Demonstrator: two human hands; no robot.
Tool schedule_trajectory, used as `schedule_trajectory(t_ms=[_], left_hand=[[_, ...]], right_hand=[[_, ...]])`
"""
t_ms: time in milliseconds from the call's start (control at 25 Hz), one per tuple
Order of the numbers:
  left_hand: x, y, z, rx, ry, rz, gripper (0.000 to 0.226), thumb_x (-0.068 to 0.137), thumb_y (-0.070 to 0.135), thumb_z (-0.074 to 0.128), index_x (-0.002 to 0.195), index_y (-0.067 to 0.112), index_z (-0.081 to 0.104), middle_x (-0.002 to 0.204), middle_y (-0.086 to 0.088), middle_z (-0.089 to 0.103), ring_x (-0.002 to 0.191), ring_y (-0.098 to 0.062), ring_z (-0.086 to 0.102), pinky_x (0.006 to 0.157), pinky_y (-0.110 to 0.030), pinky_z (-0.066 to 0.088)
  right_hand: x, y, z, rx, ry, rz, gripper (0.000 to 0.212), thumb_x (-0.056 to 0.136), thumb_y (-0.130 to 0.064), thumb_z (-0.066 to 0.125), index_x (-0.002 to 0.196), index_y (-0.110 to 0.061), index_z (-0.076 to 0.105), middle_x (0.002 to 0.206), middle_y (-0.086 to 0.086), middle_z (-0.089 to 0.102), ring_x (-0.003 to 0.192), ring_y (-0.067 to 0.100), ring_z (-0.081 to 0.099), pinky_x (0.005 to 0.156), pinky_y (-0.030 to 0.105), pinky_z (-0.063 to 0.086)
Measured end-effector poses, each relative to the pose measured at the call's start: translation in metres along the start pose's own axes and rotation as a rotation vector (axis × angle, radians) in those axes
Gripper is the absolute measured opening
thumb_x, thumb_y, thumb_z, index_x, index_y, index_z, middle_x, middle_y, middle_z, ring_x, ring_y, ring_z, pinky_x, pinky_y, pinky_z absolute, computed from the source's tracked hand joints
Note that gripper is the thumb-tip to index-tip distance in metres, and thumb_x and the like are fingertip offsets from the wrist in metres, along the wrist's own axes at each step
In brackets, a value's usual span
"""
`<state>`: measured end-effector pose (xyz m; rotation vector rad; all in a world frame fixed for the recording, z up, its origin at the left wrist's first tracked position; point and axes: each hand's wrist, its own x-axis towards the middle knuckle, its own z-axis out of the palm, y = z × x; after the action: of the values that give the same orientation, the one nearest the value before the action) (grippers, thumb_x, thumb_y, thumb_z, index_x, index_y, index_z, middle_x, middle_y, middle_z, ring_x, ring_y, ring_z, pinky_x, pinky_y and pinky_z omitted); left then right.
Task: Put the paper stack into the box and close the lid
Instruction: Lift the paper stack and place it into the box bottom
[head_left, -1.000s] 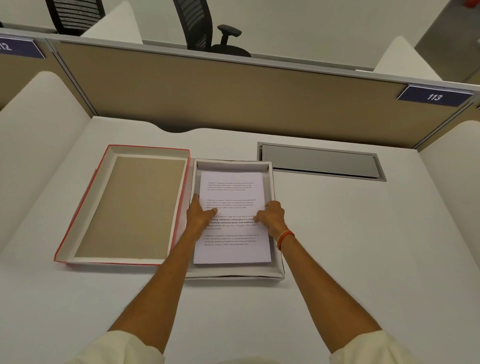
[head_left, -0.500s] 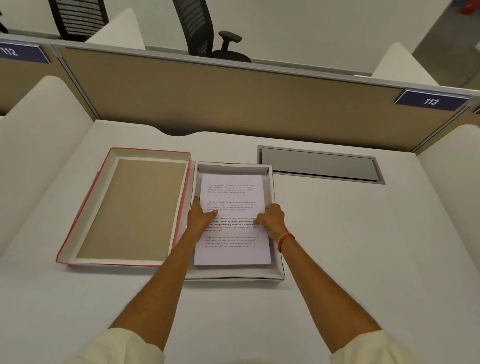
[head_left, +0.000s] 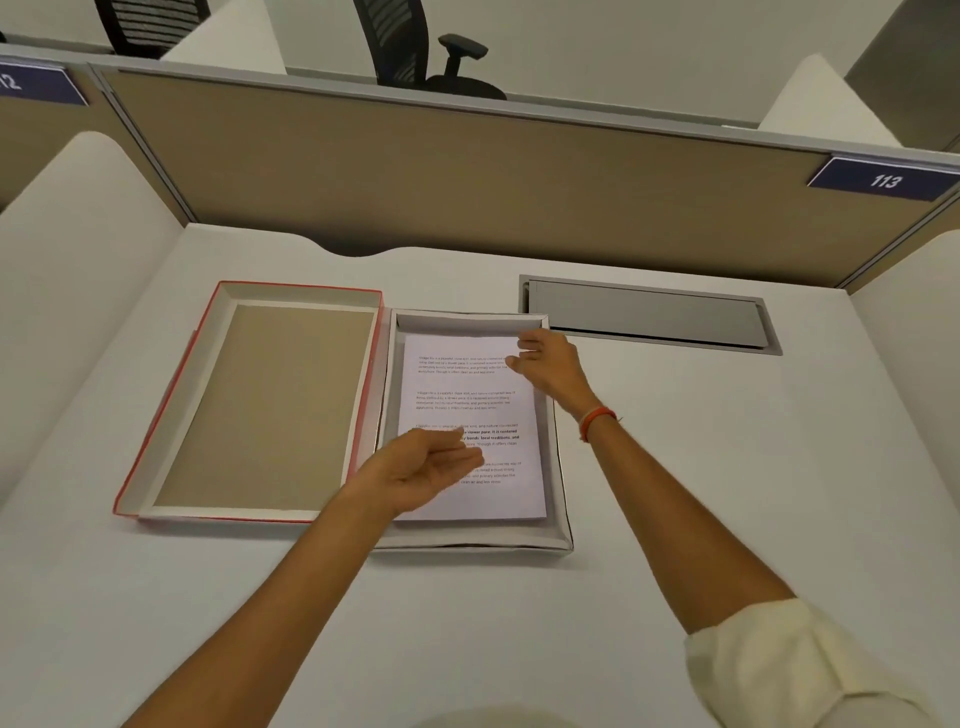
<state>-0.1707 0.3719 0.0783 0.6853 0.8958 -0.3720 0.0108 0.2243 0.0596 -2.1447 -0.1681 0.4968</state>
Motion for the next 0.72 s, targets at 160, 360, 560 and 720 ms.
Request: schedule_trajectory(t_ms=[160, 360, 560, 720], left_hand=[[-0.006, -0.039, -0.004, -0.147, -0.088, -0.207, 0.04, 0.092, -0.007, 0.058, 0.131, -0.001, 0.052, 0.137, -0.037, 0.05, 0.12, -0.055, 0.056, 0.083, -0.058, 0.056], [0.006, -0.057, -0.009, -0.217, 0.005, -0.255, 0.05, 0.091, -0.012, 0.056, 0.138, 0.004, 0.05, 0.138, -0.035, 0.052, 0.127, -0.053, 0.051, 0.087, -0.05, 0.059], [0.018, -0.059, -0.01, -0.235, 0.042, -0.27, 0.049, 0.089, -0.01, 0.06, 0.132, 0.012, 0.053, 0.137, -0.032, 0.052, 0.124, -0.057, 0.051, 0.091, -0.051, 0.057], [0.027, -0.061, -0.011, -0.25, 0.054, -0.234, 0.042, 0.086, -0.014, 0.062, 0.118, 0.012, 0.059, 0.133, -0.025, 0.057, 0.124, -0.055, 0.051, 0.104, -0.062, 0.045]], right_hand=[[0.028, -0.011, -0.002, -0.236, -0.1, -0.172, 0.044, 0.089, -0.017, 0.067, 0.131, -0.006, 0.057, 0.132, 0.011, 0.062, 0.12, 0.024, 0.06, 0.099, 0.026, 0.046], [0.056, -0.014, 0.003, -0.345, -0.245, -0.218, 0.045, 0.09, -0.007, 0.063, 0.134, -0.007, 0.054, 0.137, 0.011, 0.058, 0.127, 0.026, 0.054, 0.106, 0.032, 0.043], [0.08, -0.02, 0.015, -0.485, -0.318, -0.239, 0.048, 0.088, 0.002, 0.058, 0.135, -0.007, 0.052, 0.138, 0.012, 0.056, 0.127, 0.03, 0.053, 0.11, 0.041, 0.044], [0.093, -0.025, 0.025, -0.529, -0.359, -0.249, 0.046, 0.088, 0.004, 0.055, 0.133, -0.005, 0.054, 0.136, 0.014, 0.057, 0.124, 0.031, 0.054, 0.108, 0.041, 0.045]])
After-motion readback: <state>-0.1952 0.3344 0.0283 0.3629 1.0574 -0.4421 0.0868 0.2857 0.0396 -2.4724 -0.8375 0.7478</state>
